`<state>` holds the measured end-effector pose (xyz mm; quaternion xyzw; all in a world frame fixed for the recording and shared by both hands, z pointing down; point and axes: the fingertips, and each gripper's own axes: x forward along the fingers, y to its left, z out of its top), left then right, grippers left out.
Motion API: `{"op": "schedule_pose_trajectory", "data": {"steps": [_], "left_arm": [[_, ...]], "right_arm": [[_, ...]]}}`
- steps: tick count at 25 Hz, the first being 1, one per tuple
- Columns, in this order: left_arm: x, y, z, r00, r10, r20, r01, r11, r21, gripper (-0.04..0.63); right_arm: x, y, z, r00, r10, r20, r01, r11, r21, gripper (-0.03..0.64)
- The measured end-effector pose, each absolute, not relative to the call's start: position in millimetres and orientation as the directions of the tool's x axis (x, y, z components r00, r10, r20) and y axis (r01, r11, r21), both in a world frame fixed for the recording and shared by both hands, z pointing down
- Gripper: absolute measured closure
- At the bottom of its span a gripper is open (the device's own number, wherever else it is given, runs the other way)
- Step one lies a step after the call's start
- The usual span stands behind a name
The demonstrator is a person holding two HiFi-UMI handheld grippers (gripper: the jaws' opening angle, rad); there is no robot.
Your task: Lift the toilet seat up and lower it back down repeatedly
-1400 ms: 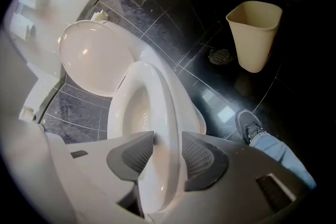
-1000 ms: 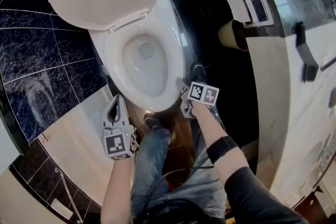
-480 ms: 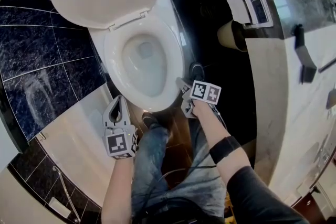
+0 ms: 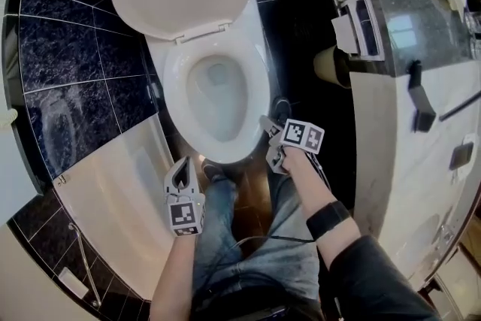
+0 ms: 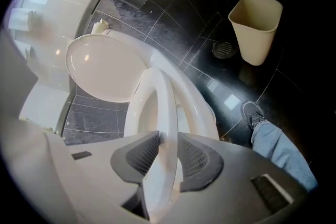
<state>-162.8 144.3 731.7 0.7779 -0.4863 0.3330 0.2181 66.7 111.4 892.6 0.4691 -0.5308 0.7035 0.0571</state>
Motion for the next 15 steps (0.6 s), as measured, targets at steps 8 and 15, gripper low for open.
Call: {"op": "schedule_pose_trajectory", "data": {"steps": [8, 15], "left_arm": [[-167.0, 223.8, 780.7, 0.286, -0.445, 0.849, -0.919, -0.379, 0.111, 0.595], [-123.9, 190.5, 788.4, 0.347, -0.456, 0.820, -0.912, -0.366, 0.183, 0.595]], "right_arm": [[67.0, 93.0, 833.1, -0.587, -0.398, 0.705, -0.588, -0.389, -0.709, 0.497], [62.1, 73.0, 792.8, -0.618, -0.386, 0.685, -0.610, -0.315, -0.727, 0.497]]}}
